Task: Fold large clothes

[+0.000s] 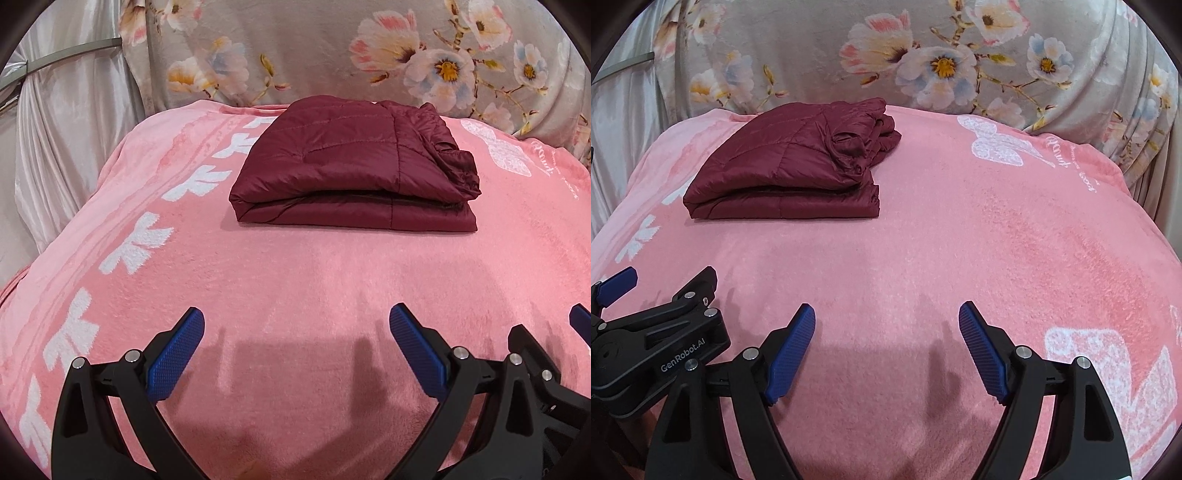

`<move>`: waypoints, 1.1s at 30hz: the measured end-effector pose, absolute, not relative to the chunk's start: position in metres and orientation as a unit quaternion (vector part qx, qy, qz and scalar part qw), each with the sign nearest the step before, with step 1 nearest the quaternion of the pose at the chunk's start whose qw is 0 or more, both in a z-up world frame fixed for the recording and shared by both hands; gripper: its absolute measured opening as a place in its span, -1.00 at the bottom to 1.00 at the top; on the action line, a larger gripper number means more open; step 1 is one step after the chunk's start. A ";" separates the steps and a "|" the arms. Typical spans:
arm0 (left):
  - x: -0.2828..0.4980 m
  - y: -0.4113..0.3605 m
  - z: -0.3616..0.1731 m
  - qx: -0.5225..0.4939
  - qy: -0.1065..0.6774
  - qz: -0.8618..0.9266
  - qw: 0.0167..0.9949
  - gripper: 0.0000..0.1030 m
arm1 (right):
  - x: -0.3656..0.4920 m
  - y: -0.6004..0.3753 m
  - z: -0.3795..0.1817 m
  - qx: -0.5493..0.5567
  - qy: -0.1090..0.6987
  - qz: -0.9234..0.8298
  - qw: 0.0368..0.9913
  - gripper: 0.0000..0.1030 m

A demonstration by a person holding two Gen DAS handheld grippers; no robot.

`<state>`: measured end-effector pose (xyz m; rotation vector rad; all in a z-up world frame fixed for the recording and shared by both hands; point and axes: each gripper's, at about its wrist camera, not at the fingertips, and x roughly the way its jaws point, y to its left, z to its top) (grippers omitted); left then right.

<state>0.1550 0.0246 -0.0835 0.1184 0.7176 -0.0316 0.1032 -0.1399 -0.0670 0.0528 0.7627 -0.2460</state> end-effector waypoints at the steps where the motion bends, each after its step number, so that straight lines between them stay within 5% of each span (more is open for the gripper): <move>1: 0.155 0.025 -0.083 0.058 0.351 -0.016 0.935 0.90 | 0.103 -0.139 -0.067 0.025 0.370 -0.121 0.921 0.51; 33: 0.154 0.026 -0.082 0.059 0.344 -0.013 0.937 0.90 | 0.099 -0.135 -0.061 0.009 0.356 -0.128 0.926 0.51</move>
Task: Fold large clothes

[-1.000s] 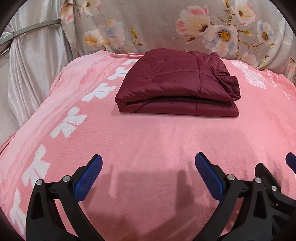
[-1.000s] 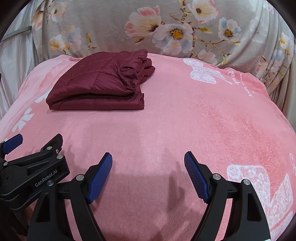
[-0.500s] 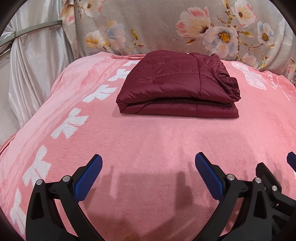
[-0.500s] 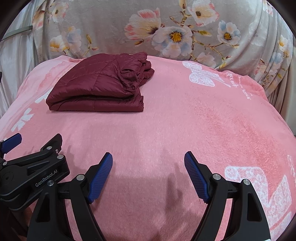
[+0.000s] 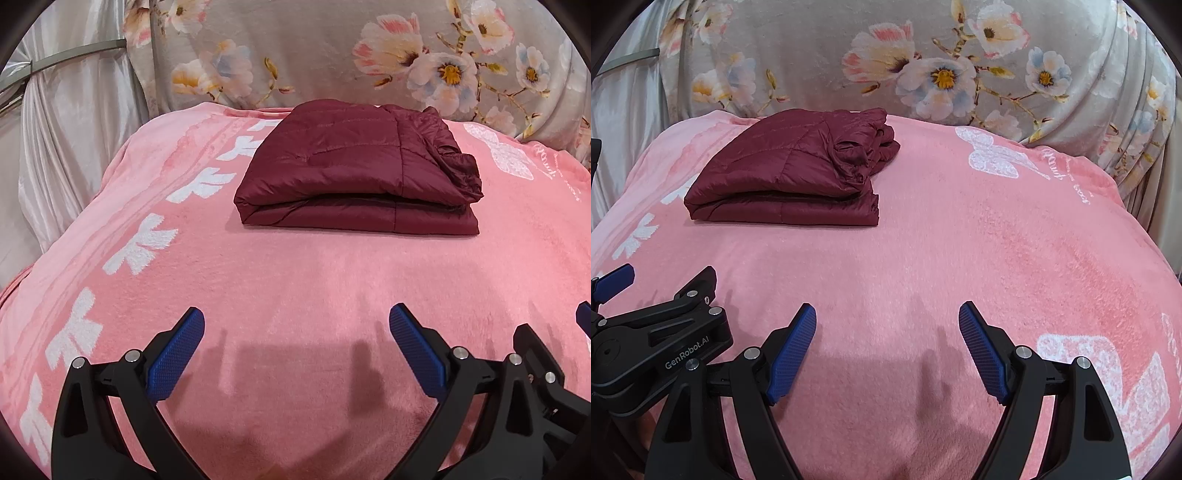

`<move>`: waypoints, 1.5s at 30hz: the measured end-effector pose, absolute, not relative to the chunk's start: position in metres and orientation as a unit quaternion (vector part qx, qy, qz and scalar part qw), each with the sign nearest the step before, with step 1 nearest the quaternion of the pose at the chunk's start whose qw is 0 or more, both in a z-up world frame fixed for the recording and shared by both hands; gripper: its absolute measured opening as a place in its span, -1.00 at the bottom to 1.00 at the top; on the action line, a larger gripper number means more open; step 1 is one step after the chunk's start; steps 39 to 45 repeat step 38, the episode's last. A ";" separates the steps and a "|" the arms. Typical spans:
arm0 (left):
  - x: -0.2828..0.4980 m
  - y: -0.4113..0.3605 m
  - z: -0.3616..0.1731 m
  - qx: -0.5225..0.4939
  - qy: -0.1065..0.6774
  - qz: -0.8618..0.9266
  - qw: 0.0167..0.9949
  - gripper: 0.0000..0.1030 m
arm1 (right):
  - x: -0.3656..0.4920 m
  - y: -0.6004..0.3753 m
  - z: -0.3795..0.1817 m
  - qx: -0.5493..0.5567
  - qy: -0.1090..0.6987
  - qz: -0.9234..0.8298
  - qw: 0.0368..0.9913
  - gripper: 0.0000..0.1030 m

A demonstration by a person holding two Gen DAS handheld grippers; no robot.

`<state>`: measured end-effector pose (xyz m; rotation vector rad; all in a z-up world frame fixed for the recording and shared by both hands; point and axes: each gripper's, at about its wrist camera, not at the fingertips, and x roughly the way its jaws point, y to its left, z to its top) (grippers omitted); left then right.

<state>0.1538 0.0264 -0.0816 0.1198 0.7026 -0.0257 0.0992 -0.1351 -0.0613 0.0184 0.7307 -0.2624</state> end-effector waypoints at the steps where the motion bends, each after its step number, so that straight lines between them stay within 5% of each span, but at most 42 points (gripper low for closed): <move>1: 0.154 0.026 -0.082 0.058 0.343 -0.013 0.937 0.90 | 0.100 -0.134 -0.062 0.009 0.356 -0.128 0.925 0.51; 45: 0.148 0.027 -0.077 0.046 0.333 -0.020 0.942 0.85 | 0.098 -0.131 -0.056 0.006 0.346 -0.130 0.929 0.51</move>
